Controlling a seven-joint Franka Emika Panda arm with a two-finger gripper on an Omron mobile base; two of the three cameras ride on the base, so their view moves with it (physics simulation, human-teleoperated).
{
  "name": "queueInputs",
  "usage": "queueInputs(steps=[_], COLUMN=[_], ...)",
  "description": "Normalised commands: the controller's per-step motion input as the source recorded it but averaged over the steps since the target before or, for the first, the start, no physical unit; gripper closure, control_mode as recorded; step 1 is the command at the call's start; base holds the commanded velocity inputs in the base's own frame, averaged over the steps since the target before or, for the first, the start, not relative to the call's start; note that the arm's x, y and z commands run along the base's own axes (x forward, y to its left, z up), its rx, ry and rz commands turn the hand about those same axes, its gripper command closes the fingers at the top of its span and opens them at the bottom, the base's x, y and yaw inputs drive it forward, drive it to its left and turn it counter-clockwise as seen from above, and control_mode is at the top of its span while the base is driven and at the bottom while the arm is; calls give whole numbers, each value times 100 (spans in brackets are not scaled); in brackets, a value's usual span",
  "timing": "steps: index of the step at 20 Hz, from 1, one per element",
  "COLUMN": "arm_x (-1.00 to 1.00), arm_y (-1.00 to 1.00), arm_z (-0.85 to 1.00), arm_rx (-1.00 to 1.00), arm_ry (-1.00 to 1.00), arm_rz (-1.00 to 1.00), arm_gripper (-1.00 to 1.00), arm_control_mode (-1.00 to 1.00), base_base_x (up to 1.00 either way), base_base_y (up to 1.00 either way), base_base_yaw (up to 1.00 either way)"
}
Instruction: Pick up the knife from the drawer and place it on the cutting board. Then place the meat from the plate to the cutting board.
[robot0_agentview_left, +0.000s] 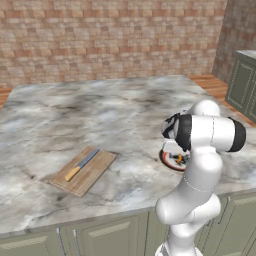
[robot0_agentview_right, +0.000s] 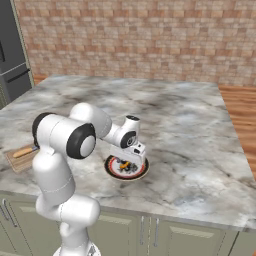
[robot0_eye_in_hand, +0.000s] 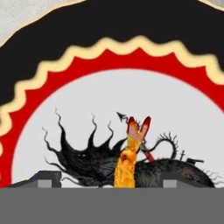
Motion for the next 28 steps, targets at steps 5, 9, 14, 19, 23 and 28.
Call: queueInputs(steps=[5, 9, 14, 19, 23, 28], arm_x=[15, 10, 2, -1, -11, -18], arm_y=[0, -1, 0, 0, 0, 16], arm_z=[-46, -37, -10, 15, 36, 55], arm_rx=[0, 0, 1, 0, 0, 0], arm_ry=[1, 0, 0, 0, 0, 0], arm_rz=[2, 3, 2, 0, 0, 0], arm_gripper=[100, 100, 100, 100, 100, 100], arm_control_mode=[-100, -100, -100, -100, -100, -100], base_base_x=[0, 0, 0, 0, 0, 0], base_base_y=[0, 0, 0, 0, 0, 0], base_base_yaw=[0, 0, 0, 0, 0, 0])
